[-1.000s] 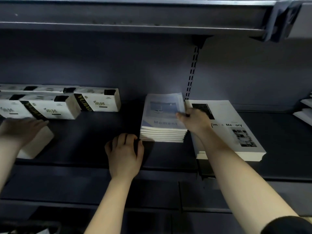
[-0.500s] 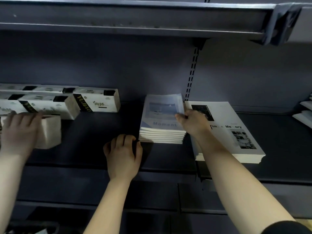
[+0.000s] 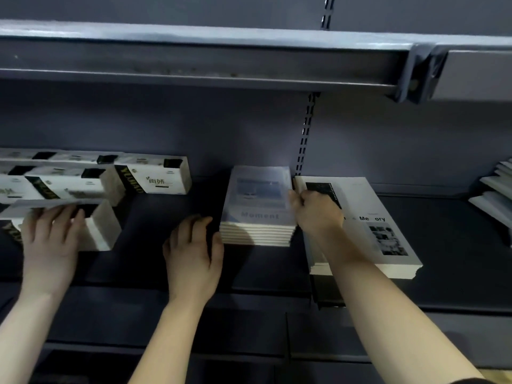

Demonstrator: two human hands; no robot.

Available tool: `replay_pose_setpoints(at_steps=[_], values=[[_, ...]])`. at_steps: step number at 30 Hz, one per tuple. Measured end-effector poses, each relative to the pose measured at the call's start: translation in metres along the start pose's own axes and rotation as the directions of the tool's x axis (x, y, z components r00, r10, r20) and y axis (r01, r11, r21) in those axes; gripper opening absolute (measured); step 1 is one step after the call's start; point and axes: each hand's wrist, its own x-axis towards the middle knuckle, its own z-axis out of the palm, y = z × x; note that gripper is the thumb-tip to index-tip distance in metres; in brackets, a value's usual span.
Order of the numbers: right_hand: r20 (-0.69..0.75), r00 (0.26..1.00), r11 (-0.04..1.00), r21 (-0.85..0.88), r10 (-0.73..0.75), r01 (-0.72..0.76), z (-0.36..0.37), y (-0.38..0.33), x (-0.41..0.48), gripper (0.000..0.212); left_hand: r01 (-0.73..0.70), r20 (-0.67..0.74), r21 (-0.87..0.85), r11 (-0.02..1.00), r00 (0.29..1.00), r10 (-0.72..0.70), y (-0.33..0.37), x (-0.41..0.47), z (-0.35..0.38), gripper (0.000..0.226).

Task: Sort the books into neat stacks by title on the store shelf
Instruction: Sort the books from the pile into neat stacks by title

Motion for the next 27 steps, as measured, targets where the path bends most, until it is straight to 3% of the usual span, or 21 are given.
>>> replay_pose_setpoints(at_steps=[3,6,16,27], values=[[-0.058,0.998,0.993,0.118,-0.008,0.015,-0.01,0.015,-0.001,0.043,-0.091,0.067,0.098,0.991,0.994,0.085,0.022,0.008,0.002,0.046],[-0.123,0.992,0.991,0.122,-0.035,0.05,-0.027,0.04,-0.002,0.033,-0.154,0.108,0.126,0.98,0.984,0.141,0.054,0.013,0.01,0.048],[-0.164,0.986,0.967,0.251,-0.009,0.051,-0.123,0.204,-0.007,0.011,-0.348,0.217,0.063,0.935,0.92,0.328,0.226,0.001,0.078,0.049],[-0.248,0.965,0.976,0.177,-0.081,0.128,-0.232,0.394,-0.006,0.016,-0.309,0.236,0.022,0.951,0.926,0.295,0.442,-0.067,0.162,0.058]])
